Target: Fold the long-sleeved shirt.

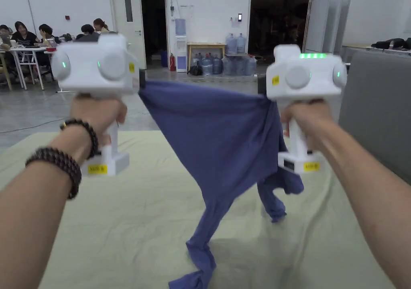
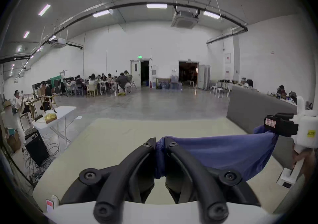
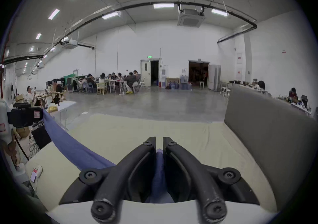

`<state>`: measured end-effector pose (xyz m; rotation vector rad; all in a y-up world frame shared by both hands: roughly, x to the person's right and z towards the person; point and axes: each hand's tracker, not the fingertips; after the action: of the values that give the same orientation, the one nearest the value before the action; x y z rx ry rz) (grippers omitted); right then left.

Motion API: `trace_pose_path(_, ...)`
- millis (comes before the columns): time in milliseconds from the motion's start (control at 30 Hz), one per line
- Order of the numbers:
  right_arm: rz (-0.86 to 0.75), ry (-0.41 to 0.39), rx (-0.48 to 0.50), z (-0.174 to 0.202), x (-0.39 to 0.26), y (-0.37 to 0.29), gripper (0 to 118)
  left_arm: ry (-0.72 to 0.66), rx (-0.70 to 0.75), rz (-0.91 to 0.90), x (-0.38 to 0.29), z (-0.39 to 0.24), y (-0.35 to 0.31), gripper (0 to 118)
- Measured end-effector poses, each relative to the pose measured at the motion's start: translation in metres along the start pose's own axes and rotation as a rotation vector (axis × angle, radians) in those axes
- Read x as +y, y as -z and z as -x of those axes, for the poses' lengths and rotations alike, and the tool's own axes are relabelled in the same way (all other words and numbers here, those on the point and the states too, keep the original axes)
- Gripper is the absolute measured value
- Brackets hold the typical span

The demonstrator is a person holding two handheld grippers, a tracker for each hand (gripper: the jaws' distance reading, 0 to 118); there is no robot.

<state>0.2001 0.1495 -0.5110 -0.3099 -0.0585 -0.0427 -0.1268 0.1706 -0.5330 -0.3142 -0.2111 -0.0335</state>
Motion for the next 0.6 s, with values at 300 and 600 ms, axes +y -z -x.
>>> trace_pose_path(300, 0.177, 0.144, 0.034, -0.026, -0.145, 0.029, 5, -0.021, -0.031, 0.196, -0.146, 0.005, 0.015, 2)
trace_pose_path(600, 0.262, 0.084, 0.014, -0.001, -0.279, -0.108, 5, 0.127, -0.151, 0.339, -0.254, 0.009, -0.102, 2)
